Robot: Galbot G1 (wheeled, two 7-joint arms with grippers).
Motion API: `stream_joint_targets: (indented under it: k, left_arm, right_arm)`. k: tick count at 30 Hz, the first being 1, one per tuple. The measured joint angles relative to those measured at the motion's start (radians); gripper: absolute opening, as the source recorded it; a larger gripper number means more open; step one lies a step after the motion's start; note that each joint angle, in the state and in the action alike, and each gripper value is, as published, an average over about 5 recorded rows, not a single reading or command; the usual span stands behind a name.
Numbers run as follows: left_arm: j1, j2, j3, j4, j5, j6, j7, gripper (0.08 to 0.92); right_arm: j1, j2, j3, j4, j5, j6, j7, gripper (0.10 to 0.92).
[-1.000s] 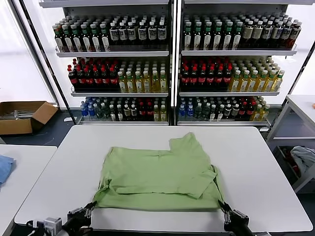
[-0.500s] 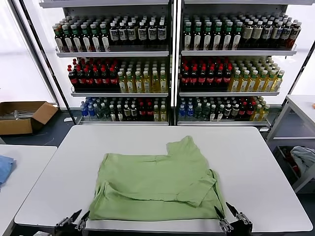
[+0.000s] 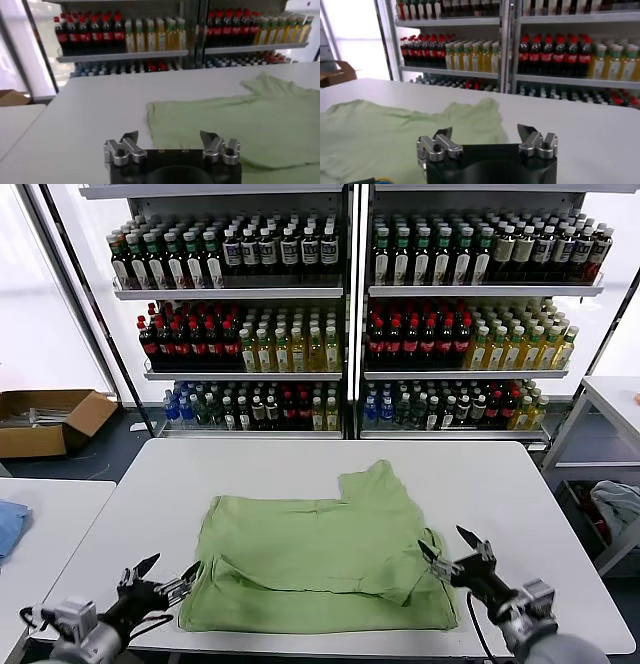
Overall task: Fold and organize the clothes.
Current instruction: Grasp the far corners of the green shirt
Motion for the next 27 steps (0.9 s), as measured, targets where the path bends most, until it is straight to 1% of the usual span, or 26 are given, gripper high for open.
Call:
stream_joint_targets:
  k: [4,8,15,20,27]
  left_arm:
    - [-0.129,0.054,0.087,0.114,-0.043,0.0,0.007,0.822]
    - [-0.257,0.09,0.18,0.235,-0.077,-0.001,0.012,0.823]
    - [-0.471,0.12,0.332,0.443,-0.118,-0.007,0.015,0.823]
    - [-0.594,0.129,0.41,0.566,-0.136,-0.012,0.017,0.823]
    - [-0.712,0.128,0.478,0.687,-0.146,-0.016,0.017,0.823]
  right_arm:
    - [0.187,0.004,-0.102,-0.151,0.032,-0.024,-0.02,0.823]
    - [0.363,0.027,-0.206,-0.307,0.044,-0.033,-0.04,0.823]
    - [0.593,0.084,-0.343,-0.553,0.039,-0.033,-0.068,0.823]
    - [0.681,0.123,-0.405,-0.669,0.026,-0.032,-0.078,0.823]
    - [0.749,0.161,-0.454,-0.77,0.004,-0.034,-0.082,0.823]
